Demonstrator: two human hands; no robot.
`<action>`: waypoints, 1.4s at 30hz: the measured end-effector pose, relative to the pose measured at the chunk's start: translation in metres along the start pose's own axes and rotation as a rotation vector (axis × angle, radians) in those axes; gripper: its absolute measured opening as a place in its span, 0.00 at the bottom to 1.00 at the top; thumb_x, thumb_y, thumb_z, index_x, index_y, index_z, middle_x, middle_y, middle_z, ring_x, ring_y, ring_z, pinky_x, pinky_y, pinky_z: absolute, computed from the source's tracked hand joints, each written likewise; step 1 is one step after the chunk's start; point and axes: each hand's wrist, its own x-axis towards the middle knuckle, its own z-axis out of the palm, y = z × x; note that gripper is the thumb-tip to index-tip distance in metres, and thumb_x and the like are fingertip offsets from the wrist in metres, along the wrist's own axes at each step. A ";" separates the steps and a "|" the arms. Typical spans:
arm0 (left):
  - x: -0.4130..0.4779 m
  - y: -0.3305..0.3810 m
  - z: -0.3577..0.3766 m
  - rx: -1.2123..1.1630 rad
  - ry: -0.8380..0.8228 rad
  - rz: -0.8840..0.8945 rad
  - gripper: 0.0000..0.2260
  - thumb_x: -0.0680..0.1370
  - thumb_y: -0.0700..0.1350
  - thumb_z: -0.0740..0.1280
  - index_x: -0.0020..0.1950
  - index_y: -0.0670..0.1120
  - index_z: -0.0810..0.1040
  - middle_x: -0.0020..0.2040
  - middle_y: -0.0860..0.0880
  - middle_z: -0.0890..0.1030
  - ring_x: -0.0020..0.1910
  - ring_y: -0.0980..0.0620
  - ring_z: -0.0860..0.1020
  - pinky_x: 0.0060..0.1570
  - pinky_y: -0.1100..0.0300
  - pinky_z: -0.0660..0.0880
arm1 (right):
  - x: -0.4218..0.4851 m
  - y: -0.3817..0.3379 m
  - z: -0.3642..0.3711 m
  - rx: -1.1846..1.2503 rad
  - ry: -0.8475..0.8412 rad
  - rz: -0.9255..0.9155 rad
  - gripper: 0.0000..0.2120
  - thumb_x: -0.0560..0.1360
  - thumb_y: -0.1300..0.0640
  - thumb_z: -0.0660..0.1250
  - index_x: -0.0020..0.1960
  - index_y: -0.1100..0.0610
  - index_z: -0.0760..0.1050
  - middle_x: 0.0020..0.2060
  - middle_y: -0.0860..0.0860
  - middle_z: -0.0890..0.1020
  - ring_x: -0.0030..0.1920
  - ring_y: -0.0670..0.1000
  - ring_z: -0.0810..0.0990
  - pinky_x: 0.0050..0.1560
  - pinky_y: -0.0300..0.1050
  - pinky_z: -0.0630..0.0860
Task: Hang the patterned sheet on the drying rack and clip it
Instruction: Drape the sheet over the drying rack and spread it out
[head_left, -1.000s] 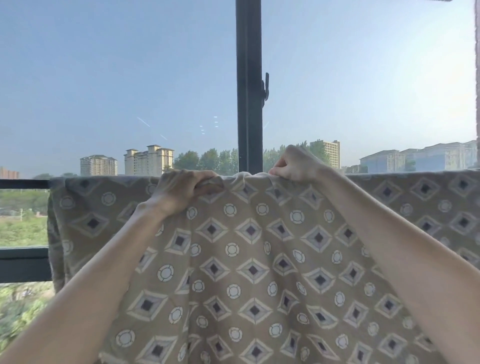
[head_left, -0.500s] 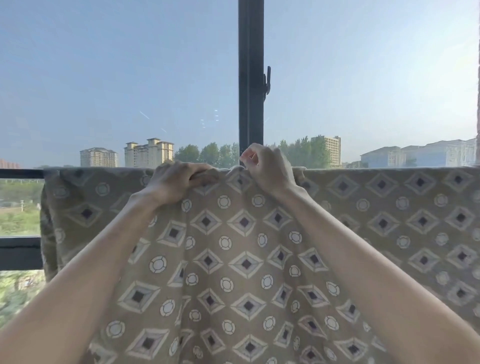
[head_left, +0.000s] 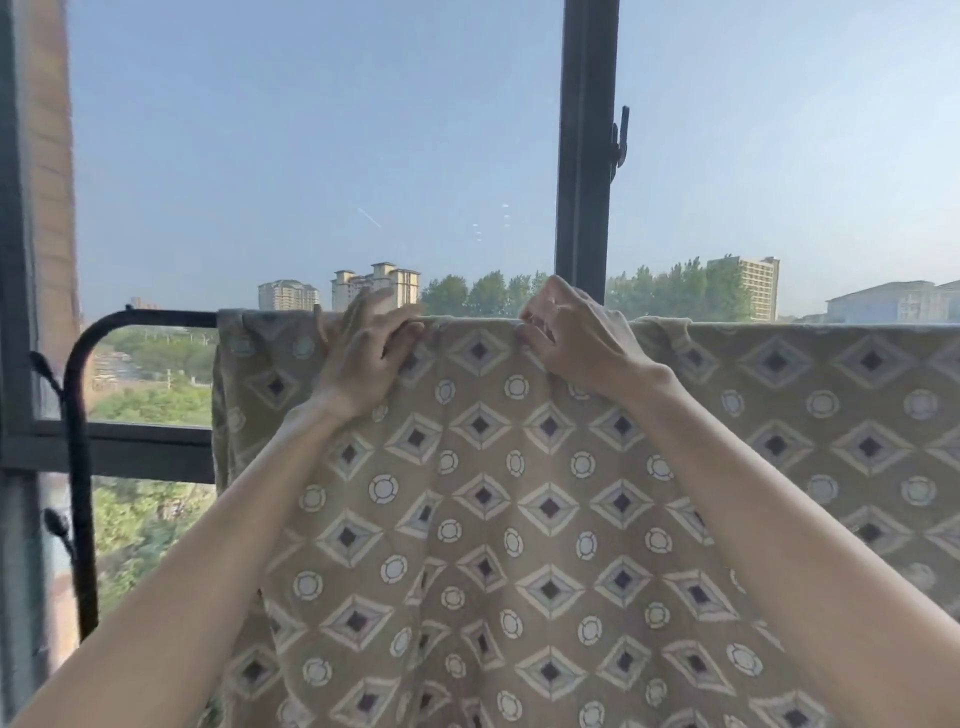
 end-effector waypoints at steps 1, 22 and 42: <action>-0.008 -0.008 -0.001 0.007 0.049 -0.056 0.20 0.79 0.58 0.53 0.71 0.58 0.67 0.77 0.52 0.51 0.76 0.50 0.44 0.71 0.39 0.41 | -0.001 -0.002 0.001 -0.002 0.000 0.006 0.13 0.80 0.48 0.56 0.53 0.55 0.74 0.53 0.48 0.74 0.51 0.49 0.75 0.48 0.48 0.72; -0.099 -0.074 -0.017 -0.502 0.143 -0.812 0.19 0.79 0.51 0.63 0.60 0.38 0.75 0.50 0.41 0.81 0.50 0.43 0.79 0.47 0.56 0.74 | 0.003 -0.049 0.040 -0.201 -0.006 0.083 0.25 0.79 0.39 0.50 0.74 0.42 0.57 0.63 0.54 0.72 0.65 0.58 0.67 0.65 0.62 0.57; 0.023 -0.076 -0.082 -0.340 0.346 -0.416 0.11 0.80 0.53 0.60 0.45 0.45 0.69 0.41 0.45 0.71 0.41 0.50 0.71 0.42 0.54 0.69 | 0.068 -0.056 0.020 -0.065 0.251 0.372 0.11 0.76 0.64 0.58 0.43 0.61 0.78 0.30 0.52 0.75 0.33 0.52 0.71 0.37 0.43 0.63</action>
